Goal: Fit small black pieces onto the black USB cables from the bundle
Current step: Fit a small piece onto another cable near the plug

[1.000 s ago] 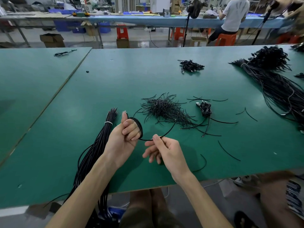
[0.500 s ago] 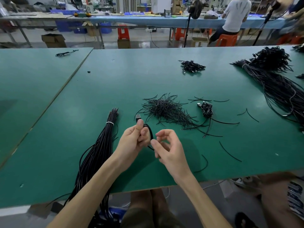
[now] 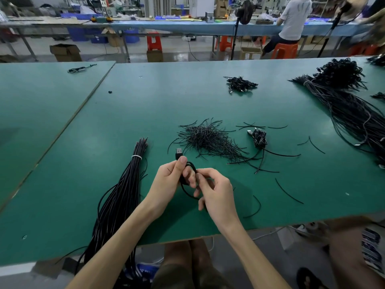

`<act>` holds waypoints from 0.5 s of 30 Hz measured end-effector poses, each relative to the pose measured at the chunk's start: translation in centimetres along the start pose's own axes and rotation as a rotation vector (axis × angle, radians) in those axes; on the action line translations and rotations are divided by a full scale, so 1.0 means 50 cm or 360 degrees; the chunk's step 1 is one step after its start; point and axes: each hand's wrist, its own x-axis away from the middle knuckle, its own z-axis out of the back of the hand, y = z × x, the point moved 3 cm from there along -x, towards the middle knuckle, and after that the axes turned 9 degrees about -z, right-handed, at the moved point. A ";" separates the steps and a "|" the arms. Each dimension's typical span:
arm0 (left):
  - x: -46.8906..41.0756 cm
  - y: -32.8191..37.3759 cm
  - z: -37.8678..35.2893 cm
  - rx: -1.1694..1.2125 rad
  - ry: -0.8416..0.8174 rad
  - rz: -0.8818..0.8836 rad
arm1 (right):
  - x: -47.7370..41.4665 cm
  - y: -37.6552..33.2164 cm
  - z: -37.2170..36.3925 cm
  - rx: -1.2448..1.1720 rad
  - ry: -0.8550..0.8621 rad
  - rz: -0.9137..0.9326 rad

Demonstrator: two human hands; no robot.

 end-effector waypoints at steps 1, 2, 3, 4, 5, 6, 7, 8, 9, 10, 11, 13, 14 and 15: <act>0.001 0.001 0.002 -0.0088 0.0011 -0.0044 | -0.001 0.000 0.000 0.0004 0.0018 0.0006; 0.000 0.001 0.005 -0.0172 0.0023 -0.0081 | -0.001 0.000 0.001 0.0004 0.0033 0.0015; 0.000 0.001 0.008 -0.0248 0.0036 -0.0107 | -0.001 -0.001 0.001 0.0005 0.0041 0.0025; -0.002 0.000 0.010 -0.0313 0.0052 -0.0121 | 0.000 -0.001 0.002 0.0010 0.0041 0.0035; -0.002 -0.002 0.012 -0.0362 0.0072 -0.0127 | 0.001 -0.002 0.002 0.0018 0.0037 0.0041; -0.003 -0.004 0.015 -0.0404 0.0094 -0.0132 | 0.002 -0.003 0.001 0.0030 0.0036 0.0046; -0.003 -0.006 0.017 -0.0446 0.0112 -0.0140 | 0.003 -0.005 0.002 0.0046 0.0042 0.0054; -0.003 -0.007 0.018 -0.0482 0.0118 -0.0148 | 0.005 -0.008 0.002 0.0068 0.0055 0.0069; -0.003 -0.008 0.019 -0.0500 0.0113 -0.0145 | 0.006 -0.012 0.001 0.0095 0.0068 0.0089; -0.002 -0.010 0.019 -0.0498 0.0104 -0.0125 | 0.008 -0.015 0.001 0.0126 0.0083 0.0115; -0.001 -0.011 0.019 -0.0484 0.0094 -0.0097 | 0.009 -0.017 0.000 0.0171 0.0101 0.0142; -0.001 -0.014 0.020 -0.0471 0.0072 -0.0067 | 0.011 -0.020 -0.002 0.0315 0.0145 0.0187; -0.001 -0.014 0.020 -0.0483 0.0069 -0.0075 | 0.012 -0.021 -0.003 0.0379 0.0167 0.0207; -0.001 -0.014 0.021 -0.0495 0.0069 -0.0091 | 0.012 -0.023 -0.004 0.0418 0.0176 0.0224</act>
